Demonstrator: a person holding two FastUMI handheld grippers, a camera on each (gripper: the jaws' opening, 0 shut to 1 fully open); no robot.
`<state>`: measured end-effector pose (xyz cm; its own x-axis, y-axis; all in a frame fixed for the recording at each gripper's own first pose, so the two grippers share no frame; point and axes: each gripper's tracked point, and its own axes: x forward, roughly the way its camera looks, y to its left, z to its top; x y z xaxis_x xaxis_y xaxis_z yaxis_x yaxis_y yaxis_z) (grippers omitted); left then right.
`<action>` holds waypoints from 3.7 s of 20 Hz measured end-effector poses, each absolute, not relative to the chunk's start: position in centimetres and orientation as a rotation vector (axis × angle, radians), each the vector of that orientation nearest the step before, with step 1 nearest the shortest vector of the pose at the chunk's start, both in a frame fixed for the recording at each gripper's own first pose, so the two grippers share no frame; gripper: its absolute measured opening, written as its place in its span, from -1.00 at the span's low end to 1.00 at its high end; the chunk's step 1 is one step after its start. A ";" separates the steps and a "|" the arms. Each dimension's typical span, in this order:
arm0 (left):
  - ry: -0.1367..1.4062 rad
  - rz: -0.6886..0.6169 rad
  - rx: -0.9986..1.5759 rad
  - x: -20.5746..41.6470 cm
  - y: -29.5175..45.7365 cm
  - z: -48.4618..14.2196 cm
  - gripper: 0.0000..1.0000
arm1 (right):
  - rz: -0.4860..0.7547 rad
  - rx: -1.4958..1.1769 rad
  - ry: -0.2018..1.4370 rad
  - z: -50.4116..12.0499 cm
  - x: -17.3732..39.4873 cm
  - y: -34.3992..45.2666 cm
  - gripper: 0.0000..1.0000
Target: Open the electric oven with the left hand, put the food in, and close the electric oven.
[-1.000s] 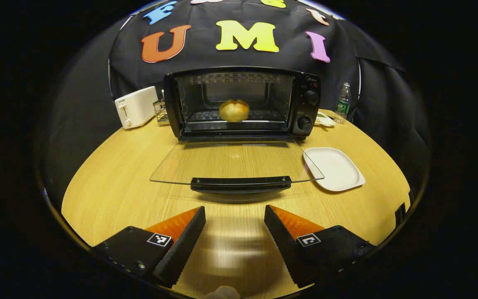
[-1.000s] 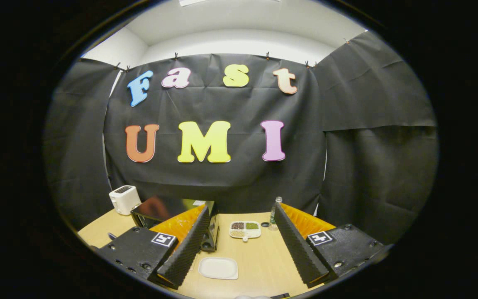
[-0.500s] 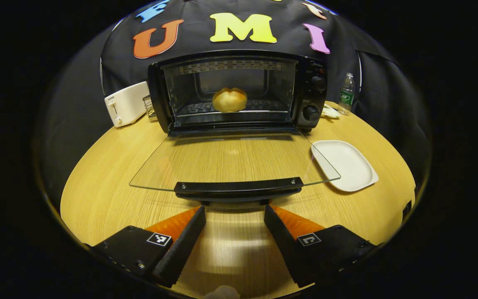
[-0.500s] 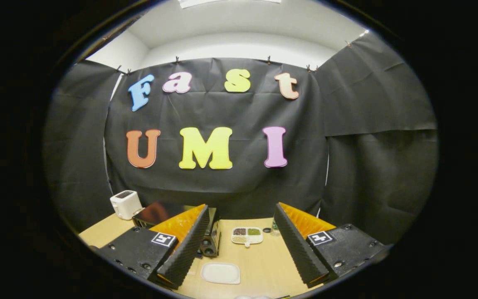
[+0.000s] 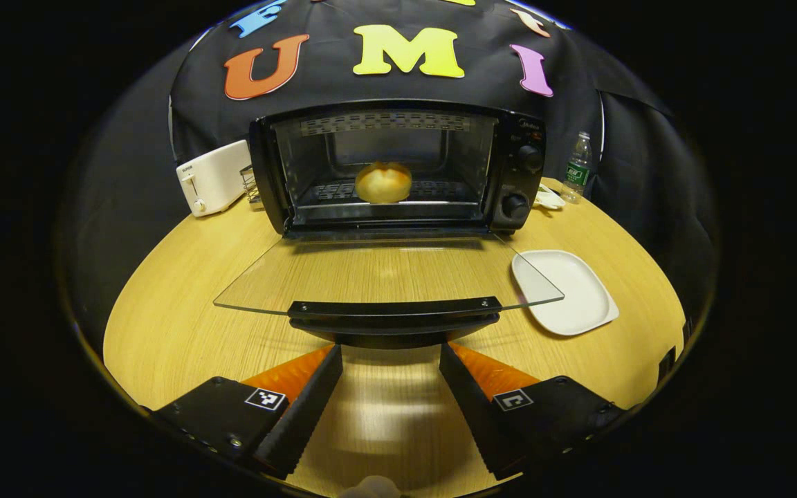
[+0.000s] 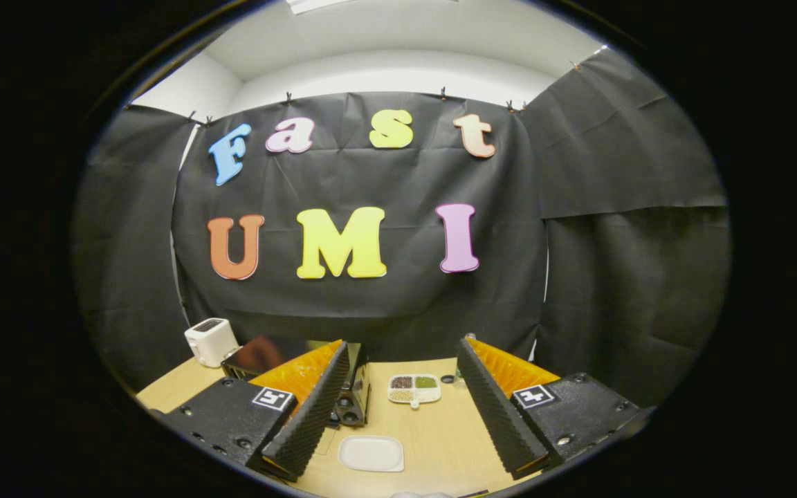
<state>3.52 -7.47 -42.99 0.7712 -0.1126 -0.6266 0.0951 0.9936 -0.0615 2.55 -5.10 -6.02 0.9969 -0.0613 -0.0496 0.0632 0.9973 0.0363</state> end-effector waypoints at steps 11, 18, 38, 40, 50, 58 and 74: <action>0.538 -0.120 -0.019 8.6 -7.2 -34.0 0.87 | -0.062 0.083 0.048 -6.0 3.3 -5.2 1.00; 0.468 -0.115 -0.013 12.2 -7.0 -31.0 0.88 | -0.080 0.098 0.057 -6.2 3.8 -6.0 1.00; 0.381 -0.098 -0.008 18.4 -7.1 -28.5 0.92 | -0.085 0.110 0.091 -7.4 4.9 -6.5 0.93; 0.365 -0.101 -0.001 17.8 -7.0 -27.4 0.92 | -0.078 0.110 0.089 -7.1 5.0 -6.3 1.00; 0.153 -0.066 -0.032 9.9 -3.2 -10.5 0.92 | 0.011 0.067 0.015 -2.1 4.6 -2.4 1.00; 0.010 -0.006 -0.064 2.8 2.1 0.0 0.90 | 0.019 0.010 -0.006 0.1 2.4 -0.8 0.99; 0.003 -0.007 -0.078 -1.0 3.8 1.6 0.89 | -0.033 0.040 -0.027 1.3 -1.4 -0.9 1.00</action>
<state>-0.99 3.78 1.62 1.0000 -0.0069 -0.0024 0.0067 0.9969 -0.0780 -1.43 -0.89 1.32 0.9991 -0.0333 0.0266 0.0322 0.9987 0.0401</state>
